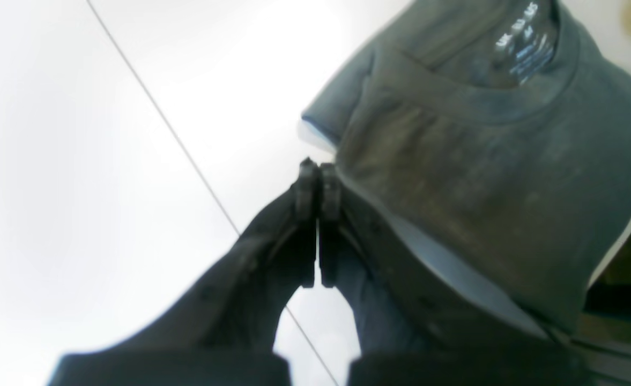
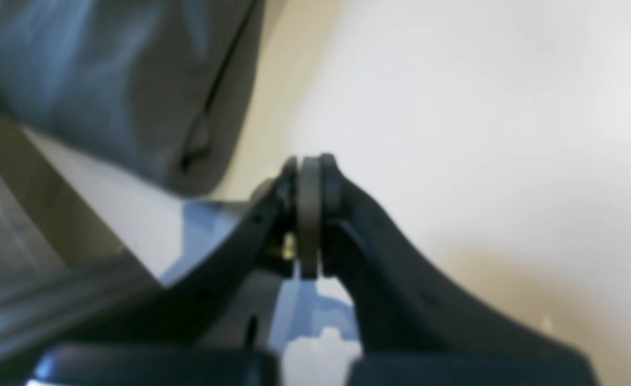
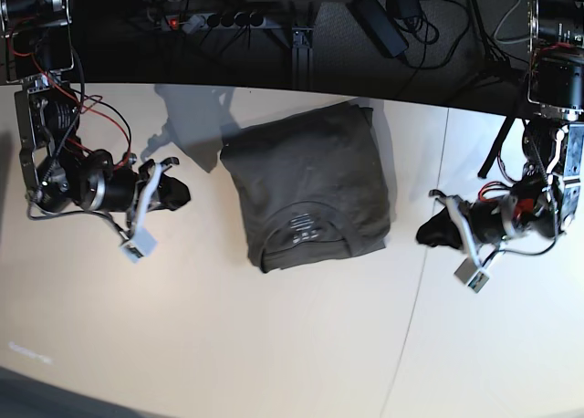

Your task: Fold the T-shirt properly

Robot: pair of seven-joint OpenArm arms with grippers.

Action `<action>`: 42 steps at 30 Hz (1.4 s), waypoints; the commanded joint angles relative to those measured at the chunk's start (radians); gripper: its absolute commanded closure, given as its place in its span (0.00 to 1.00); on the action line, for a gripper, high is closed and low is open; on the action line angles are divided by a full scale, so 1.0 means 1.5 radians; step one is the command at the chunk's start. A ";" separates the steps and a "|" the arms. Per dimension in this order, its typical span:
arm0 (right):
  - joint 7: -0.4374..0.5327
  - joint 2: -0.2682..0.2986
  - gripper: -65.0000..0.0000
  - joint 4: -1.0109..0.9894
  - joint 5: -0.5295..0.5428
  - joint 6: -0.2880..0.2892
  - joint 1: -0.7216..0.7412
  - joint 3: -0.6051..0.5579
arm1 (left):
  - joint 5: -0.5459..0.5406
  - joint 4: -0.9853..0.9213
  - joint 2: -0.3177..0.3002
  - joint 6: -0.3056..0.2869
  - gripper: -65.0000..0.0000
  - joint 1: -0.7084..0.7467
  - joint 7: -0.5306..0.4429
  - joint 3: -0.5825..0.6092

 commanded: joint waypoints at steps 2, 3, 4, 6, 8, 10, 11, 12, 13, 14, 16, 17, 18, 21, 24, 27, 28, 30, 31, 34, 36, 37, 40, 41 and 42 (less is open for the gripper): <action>0.011 -0.012 1.00 -0.018 0.007 0.059 0.038 -0.011 | 0.004 0.006 -0.008 -0.007 1.00 0.009 -0.021 -0.005; 0.011 -0.021 1.00 -0.033 0.007 0.059 0.049 -0.023 | 0.004 0.006 -0.008 -0.007 1.00 0.018 -0.023 -0.004; 0.011 -0.028 1.00 -0.046 0.005 0.059 0.056 -0.037 | 0.005 0.006 -0.005 -0.007 1.00 0.026 -0.023 -0.004; 0.010 -0.040 1.00 -0.062 -0.005 0.059 0.066 -0.067 | 0.019 0.006 0.003 -0.007 1.00 0.039 -0.026 -0.004; 0.010 -0.047 1.00 -0.064 -0.008 0.058 0.065 -0.095 | 0.039 0.006 0.020 -0.007 1.00 0.046 -0.033 -0.004; 0.006 -0.052 1.00 -0.064 -0.008 0.058 0.063 -0.114 | 0.067 0.005 0.045 -0.007 1.00 0.045 -0.039 -0.004; 0.001 -0.054 1.00 -0.064 -0.006 0.058 0.063 -0.119 | 0.084 0.005 0.058 -0.007 1.00 0.043 -0.049 -0.004; -0.006 -0.057 1.00 -0.064 0.001 0.058 0.062 -0.119 | 0.097 0.004 0.069 -0.007 1.00 0.043 -0.058 -0.003; -0.015 -0.061 1.00 -0.064 0.012 0.058 0.062 -0.119 | 0.109 0.004 0.080 -0.007 1.00 0.043 -0.065 -0.003; -0.027 -0.066 1.00 -0.064 0.022 0.058 0.061 -0.119 | 0.114 0.002 0.089 -0.007 1.00 0.043 -0.069 -0.002; -0.039 -0.078 1.00 -0.062 0.035 0.058 0.054 -0.119 | 0.120 -0.005 0.099 -0.007 1.00 0.039 -0.081 0.007; -0.040 -0.084 1.00 -0.061 0.039 0.058 0.048 -0.119 | 0.126 -0.009 0.100 -0.007 1.00 0.034 -0.090 0.016; -0.040 -0.090 1.00 -0.061 0.042 0.059 0.040 -0.119 | 0.136 -0.014 0.101 -0.007 1.00 0.026 -0.099 0.027; -0.040 -0.104 1.00 -0.060 0.042 0.058 0.018 -0.119 | 0.159 -0.019 0.101 -0.007 1.00 -0.005 -0.104 0.055; -0.039 -0.105 1.00 -0.050 0.042 0.058 0.000 -0.111 | 0.158 -0.019 0.098 -0.007 1.00 -0.028 -0.104 0.058; -0.043 -0.105 1.00 -0.026 0.040 0.058 -0.015 -0.089 | 0.150 -0.019 0.084 -0.007 1.00 -0.044 -0.084 0.058; -0.047 -0.104 1.00 -0.016 0.040 0.058 -0.020 -0.078 | 0.138 -0.019 0.077 -0.007 1.00 -0.048 -0.066 0.057; -0.058 -0.096 1.00 0.001 0.041 0.058 -0.029 -0.058 | 0.095 -0.019 0.058 -0.007 1.00 -0.049 -0.028 0.055; -0.061 -0.086 1.00 0.005 0.043 0.058 -0.035 -0.053 | 0.067 -0.019 0.046 -0.007 1.00 -0.048 -0.008 0.053; -0.062 -0.041 1.00 0.024 0.043 0.058 -0.065 -0.050 | -0.026 -0.015 0.001 -0.007 1.00 -0.035 0.051 0.045; -0.062 -0.008 1.00 0.051 0.050 0.058 -0.099 -0.050 | -0.046 0.011 -0.033 -0.007 1.00 -0.003 0.055 0.031; -0.062 0.006 1.00 0.067 0.050 0.058 -0.121 -0.049 | -0.056 0.033 -0.051 -0.007 1.00 0.021 0.055 0.022; -0.062 0.041 1.00 0.112 0.049 0.058 -0.189 -0.046 | -0.063 0.126 -0.094 -0.007 1.00 0.109 0.055 -0.012; -0.062 0.049 1.00 0.122 0.049 0.058 -0.212 -0.043 | -0.063 0.161 -0.103 -0.007 1.00 0.139 0.055 -0.028; -0.062 0.055 1.00 0.132 0.050 0.059 -0.233 -0.040 | -0.063 0.196 -0.108 -0.007 1.00 0.170 0.056 -0.046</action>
